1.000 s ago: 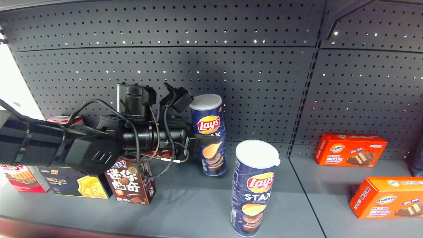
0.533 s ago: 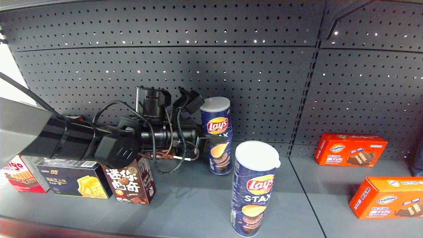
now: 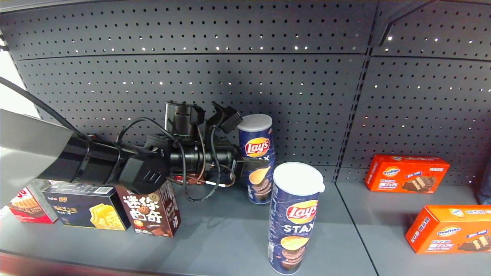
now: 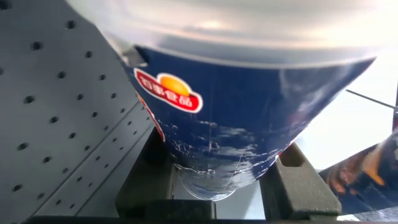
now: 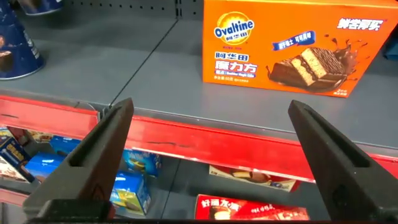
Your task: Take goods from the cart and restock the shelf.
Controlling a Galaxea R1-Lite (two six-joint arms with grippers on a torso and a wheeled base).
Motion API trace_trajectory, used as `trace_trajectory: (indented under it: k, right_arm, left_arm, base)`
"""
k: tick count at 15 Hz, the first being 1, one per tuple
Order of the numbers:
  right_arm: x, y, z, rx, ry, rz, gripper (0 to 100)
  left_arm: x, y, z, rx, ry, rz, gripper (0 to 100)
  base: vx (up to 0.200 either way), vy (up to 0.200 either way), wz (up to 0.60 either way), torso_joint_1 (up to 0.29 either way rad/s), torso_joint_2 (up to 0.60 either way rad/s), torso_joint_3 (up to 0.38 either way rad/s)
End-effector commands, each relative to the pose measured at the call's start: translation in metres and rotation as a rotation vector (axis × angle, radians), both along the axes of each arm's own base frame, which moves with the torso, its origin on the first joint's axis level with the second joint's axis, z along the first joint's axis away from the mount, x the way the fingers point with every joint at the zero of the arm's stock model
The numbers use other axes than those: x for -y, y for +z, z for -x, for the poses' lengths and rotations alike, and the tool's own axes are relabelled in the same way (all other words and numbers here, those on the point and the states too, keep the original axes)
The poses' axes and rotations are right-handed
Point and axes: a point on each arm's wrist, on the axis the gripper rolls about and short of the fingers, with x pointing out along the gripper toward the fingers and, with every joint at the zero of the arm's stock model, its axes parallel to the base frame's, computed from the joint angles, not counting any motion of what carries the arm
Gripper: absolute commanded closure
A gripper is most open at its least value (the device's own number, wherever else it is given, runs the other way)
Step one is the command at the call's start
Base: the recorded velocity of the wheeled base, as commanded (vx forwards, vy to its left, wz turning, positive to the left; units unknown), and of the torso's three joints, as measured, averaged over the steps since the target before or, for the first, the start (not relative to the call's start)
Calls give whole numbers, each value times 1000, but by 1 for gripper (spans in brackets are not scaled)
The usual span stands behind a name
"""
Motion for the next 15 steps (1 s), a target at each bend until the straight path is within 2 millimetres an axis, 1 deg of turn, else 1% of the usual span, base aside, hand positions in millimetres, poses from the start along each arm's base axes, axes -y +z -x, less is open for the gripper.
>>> trace_trajectory:
  k: [1, 3, 6, 7, 8, 10, 12, 15]
  right_arm:
    - [0, 0, 0, -4, 0, 1, 0]
    - [0, 0, 0, -4, 0, 1, 0]
    - [0, 0, 0, -4, 0, 1, 0]
    - [0, 0, 0, -4, 0, 1, 0]
    - [0, 0, 0, -4, 0, 1, 0]
    - [0, 0, 0, -4, 0, 1, 0]
    - [0, 0, 0, -4, 0, 1, 0]
    - [0, 0, 0, -4, 0, 1, 0]
  left_arm:
    - [1, -2, 2, -5, -5, -3, 100]
    - [4, -6, -4, 3, -5, 0, 100]
    - [10, -6, -13, 21, -11, 5, 100]
    - [15, -7, -19, 30, -16, 8, 100]
    - [19, -6, -20, 37, -25, 11, 100]
    - [22, -6, -22, 42, -28, 14, 100]
    - [25, -7, -20, 33, -34, 9, 100]
    - [23, -10, -20, 13, -38, -31, 100]
  base:
    - [0, 0, 0, 0, 0, 0]
    - [0, 0, 0, 0, 0, 0]
    - [0, 0, 0, 0, 0, 0]
    - [0, 0, 0, 0, 0, 0]
    - [0, 0, 0, 0, 0, 0]
    - [0, 0, 0, 0, 0, 0]
    - [0, 0, 0, 0, 0, 0]
    - [0, 0, 0, 0, 0, 0]
